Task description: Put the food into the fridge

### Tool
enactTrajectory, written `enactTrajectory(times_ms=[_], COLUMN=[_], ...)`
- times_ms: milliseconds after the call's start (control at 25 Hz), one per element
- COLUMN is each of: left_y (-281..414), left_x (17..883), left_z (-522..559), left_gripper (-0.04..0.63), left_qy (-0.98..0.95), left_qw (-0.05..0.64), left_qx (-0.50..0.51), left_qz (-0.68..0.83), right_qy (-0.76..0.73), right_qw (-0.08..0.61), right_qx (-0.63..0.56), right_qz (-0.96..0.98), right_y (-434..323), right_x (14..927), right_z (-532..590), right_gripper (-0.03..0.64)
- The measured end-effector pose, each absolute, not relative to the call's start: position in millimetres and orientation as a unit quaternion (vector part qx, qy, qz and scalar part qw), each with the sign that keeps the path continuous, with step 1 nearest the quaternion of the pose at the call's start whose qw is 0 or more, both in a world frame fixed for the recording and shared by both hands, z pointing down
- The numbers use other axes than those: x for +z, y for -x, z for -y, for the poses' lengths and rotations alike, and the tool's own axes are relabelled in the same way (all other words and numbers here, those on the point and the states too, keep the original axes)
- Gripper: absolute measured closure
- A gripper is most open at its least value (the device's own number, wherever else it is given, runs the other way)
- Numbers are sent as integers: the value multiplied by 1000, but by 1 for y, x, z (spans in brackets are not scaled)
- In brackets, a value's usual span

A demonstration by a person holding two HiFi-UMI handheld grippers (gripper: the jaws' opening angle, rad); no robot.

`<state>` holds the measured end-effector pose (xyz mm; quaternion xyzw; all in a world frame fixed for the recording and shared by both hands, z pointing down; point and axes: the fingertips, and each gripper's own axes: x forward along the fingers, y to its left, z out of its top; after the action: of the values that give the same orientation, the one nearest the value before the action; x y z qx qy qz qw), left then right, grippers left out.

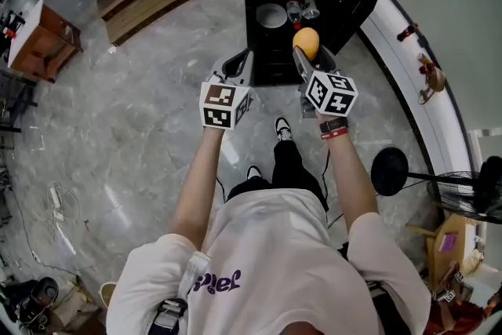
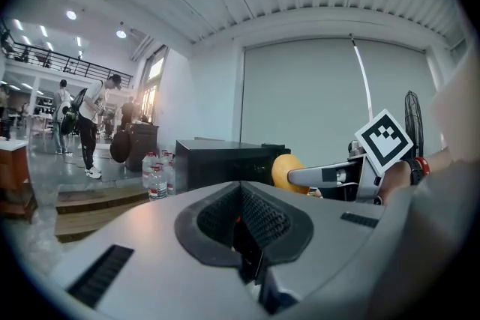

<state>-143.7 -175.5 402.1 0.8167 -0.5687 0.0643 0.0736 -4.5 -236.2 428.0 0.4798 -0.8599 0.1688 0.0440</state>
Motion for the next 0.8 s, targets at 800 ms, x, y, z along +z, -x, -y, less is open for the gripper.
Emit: enactTrajectory(times_ms=[800], left_y=[120], left_x=[495], left_z=[276], left_gripper=[577], left_qy=[-807], left_qw=[108], left_qx=[65], left_qz=[577], right_qy=[-438], right_qw=[78], right_qx=[204], right_qz=[872], right_y=[17], right_x=[541], right_z=[347], right_gripper=[321])
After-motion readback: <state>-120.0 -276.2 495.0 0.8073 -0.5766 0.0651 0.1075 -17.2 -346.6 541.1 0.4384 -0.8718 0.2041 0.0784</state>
